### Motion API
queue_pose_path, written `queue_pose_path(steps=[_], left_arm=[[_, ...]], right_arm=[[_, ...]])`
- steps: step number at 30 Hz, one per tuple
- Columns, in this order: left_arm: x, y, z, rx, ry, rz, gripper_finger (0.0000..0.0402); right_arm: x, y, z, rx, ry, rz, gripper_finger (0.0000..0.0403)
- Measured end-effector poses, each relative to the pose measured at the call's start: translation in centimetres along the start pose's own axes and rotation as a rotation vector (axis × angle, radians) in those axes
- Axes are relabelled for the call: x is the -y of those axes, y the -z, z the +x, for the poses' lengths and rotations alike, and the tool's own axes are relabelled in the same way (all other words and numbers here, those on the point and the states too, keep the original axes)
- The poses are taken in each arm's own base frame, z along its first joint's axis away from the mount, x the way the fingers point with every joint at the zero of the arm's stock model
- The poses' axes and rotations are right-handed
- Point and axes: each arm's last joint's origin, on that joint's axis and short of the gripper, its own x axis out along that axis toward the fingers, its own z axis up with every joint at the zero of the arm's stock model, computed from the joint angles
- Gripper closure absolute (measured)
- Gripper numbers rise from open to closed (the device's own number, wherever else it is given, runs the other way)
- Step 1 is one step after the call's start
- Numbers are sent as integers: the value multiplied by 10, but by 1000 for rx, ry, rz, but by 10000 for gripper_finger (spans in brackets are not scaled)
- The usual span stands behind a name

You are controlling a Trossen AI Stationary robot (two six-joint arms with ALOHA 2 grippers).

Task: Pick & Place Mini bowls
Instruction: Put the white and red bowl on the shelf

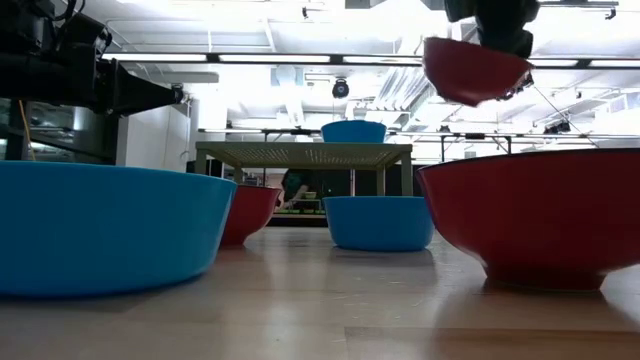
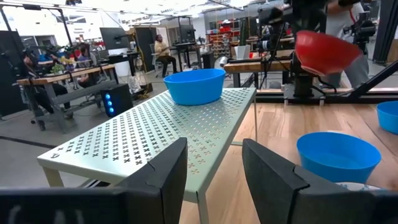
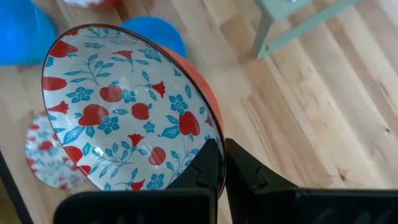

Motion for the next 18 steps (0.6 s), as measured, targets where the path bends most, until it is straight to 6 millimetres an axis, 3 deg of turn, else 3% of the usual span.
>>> queue_pose_path(steps=[11,18], left_arm=[[-1,0,0,-1,-48,-1,252],[-2,0,0,-2,-69,-2,252]], right_arm=[[-10,-20,-5,191,-64,66,403],[-20,-47,13,260,-146,109,403]])
